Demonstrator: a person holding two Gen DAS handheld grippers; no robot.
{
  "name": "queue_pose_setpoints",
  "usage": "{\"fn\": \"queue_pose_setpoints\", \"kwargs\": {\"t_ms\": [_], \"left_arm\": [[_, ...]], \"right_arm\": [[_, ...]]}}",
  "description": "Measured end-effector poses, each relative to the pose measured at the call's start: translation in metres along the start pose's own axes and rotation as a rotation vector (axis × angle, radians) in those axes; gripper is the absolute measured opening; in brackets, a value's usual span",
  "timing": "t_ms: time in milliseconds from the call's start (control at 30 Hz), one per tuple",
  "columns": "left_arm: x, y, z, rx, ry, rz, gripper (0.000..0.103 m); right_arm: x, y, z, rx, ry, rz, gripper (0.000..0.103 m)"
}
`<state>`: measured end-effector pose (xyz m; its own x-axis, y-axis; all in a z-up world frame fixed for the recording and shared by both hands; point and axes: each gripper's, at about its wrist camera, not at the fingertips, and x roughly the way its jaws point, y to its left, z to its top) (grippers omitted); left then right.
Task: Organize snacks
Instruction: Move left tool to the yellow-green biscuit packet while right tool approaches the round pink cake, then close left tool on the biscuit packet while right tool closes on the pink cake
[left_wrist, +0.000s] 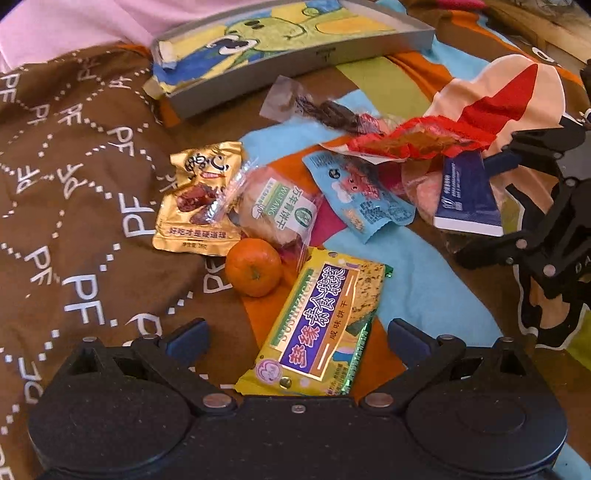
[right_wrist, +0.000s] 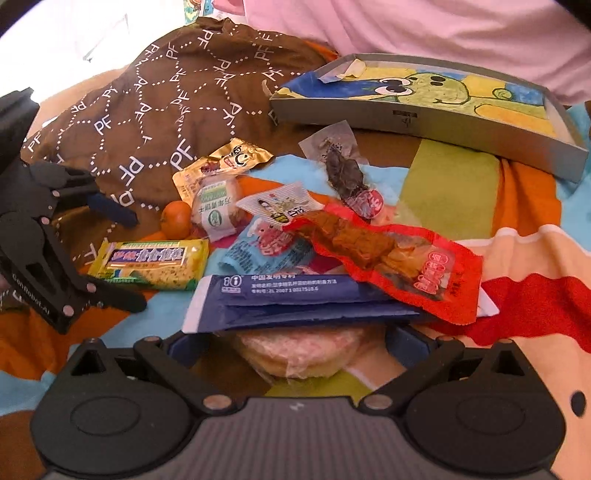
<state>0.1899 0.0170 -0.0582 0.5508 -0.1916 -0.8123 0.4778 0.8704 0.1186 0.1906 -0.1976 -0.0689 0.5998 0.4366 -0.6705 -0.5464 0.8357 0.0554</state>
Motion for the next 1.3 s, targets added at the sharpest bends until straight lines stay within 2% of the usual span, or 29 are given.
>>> {"fn": "queue_pose_setpoints", "kwargs": {"t_ms": [167,333,400,533,700,833,900,1033,1133,1200,1300], "left_arm": [[0.003,0.002,0.002,0.015,0.006,-0.023,0.102],[-0.001,0.004,0.002,-0.049,0.014,-0.025,0.095],[-0.005,0.004,0.001,-0.085,0.012,-0.025,0.088],[-0.013,0.002,-0.001,-0.147,0.014,-0.059,0.081],[-0.018,-0.003,0.002,-0.185,0.045,-0.123,0.065],[-0.012,-0.005,0.003,-0.184,0.049,-0.114,0.067],[-0.009,-0.006,0.006,-0.170,0.044,-0.103,0.073],[-0.003,-0.007,0.009,-0.119,0.040,-0.086,0.074],[-0.002,-0.003,0.009,-0.128,0.035,-0.091,0.074],[-0.003,-0.001,0.008,-0.146,0.032,-0.092,0.073],[-0.003,-0.003,0.008,-0.152,0.032,-0.081,0.071]], "right_arm": [[0.004,-0.001,0.002,-0.013,-0.020,0.023,0.103],[0.000,0.004,0.002,-0.027,-0.030,0.070,0.099],[-0.003,0.007,0.002,-0.033,-0.026,0.095,0.095],[-0.011,0.018,0.001,-0.077,0.003,0.138,0.095],[-0.025,0.027,0.000,-0.112,0.014,0.144,0.095],[-0.030,0.021,0.001,-0.103,-0.013,0.108,0.101],[-0.025,0.018,0.002,-0.086,-0.009,0.113,0.101],[-0.006,0.012,0.003,-0.059,-0.006,0.113,0.101],[0.005,0.008,0.005,-0.023,-0.007,0.114,0.101],[0.008,0.009,0.006,-0.022,-0.014,0.125,0.100],[0.011,0.012,0.008,-0.036,-0.007,0.136,0.092]]}}
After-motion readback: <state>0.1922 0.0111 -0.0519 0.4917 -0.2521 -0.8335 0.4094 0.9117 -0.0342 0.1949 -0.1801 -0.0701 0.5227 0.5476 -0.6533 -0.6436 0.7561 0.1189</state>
